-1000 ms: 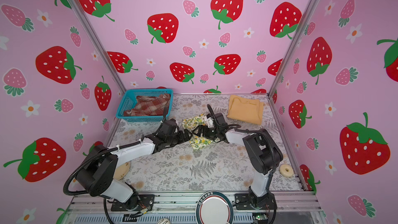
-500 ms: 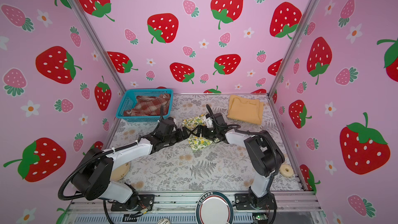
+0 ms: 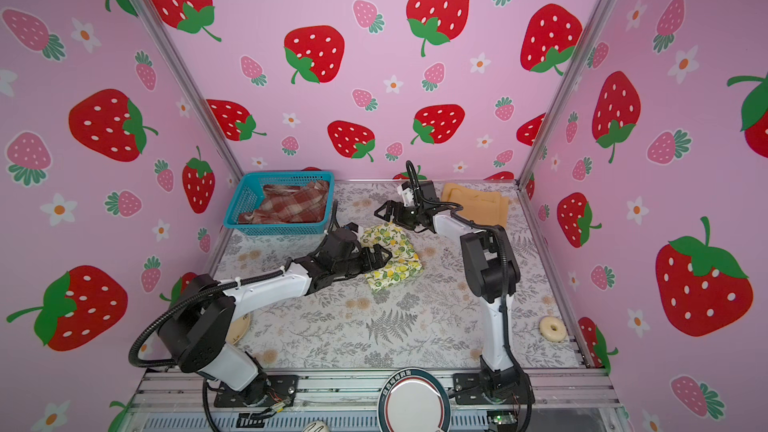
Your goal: Fold and stack the skirts
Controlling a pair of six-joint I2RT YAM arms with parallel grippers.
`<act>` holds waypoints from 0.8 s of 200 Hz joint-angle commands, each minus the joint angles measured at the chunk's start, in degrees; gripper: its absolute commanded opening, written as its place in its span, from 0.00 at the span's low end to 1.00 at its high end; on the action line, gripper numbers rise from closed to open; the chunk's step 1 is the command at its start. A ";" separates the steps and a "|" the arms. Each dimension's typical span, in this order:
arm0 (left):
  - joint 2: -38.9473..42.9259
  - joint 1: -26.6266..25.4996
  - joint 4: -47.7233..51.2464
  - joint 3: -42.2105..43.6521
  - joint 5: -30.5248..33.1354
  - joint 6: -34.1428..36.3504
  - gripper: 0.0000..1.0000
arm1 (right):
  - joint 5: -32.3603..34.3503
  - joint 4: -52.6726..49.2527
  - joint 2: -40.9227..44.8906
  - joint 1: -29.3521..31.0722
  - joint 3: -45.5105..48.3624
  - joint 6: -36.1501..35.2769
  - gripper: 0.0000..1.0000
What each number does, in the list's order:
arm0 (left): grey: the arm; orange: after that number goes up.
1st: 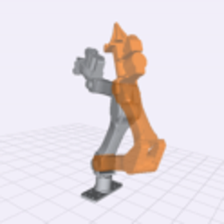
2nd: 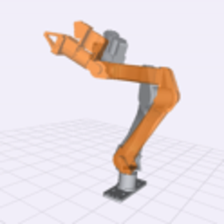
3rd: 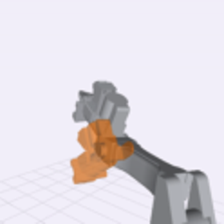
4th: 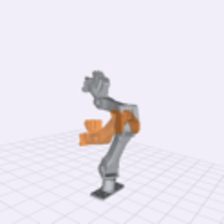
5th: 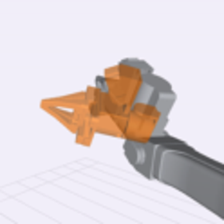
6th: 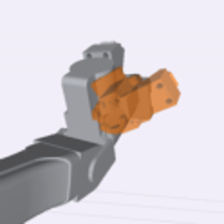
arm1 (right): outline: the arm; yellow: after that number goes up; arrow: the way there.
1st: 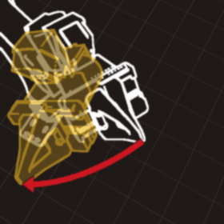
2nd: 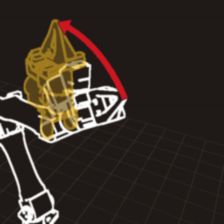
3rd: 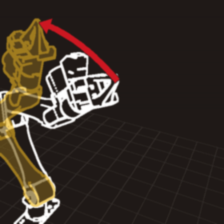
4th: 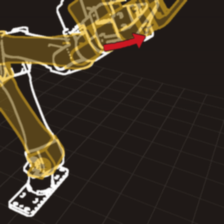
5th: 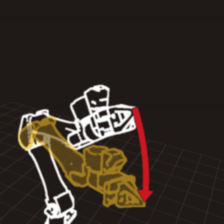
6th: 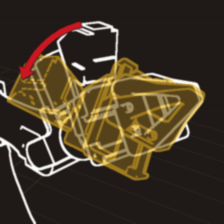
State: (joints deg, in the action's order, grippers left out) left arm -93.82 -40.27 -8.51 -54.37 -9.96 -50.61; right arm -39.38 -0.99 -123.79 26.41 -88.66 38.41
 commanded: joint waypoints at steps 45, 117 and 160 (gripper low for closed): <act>-8.43 -1.28 -6.53 -4.30 -2.35 -4.04 1.00 | -0.55 4.56 -0.85 -0.65 6.87 0.74 1.00; -11.21 -0.46 0.78 -2.38 -0.45 -2.53 1.00 | 2.64 26.45 11.35 -0.94 33.07 10.45 1.00; -12.23 3.53 6.33 -1.21 1.76 0.09 1.00 | 4.92 36.58 19.79 -0.50 46.61 15.66 1.00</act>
State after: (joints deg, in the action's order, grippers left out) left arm -104.62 -39.44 -8.29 -56.82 -10.94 -52.23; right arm -37.10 29.63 -107.24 25.71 -47.99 48.75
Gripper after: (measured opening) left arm 0.996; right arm 0.995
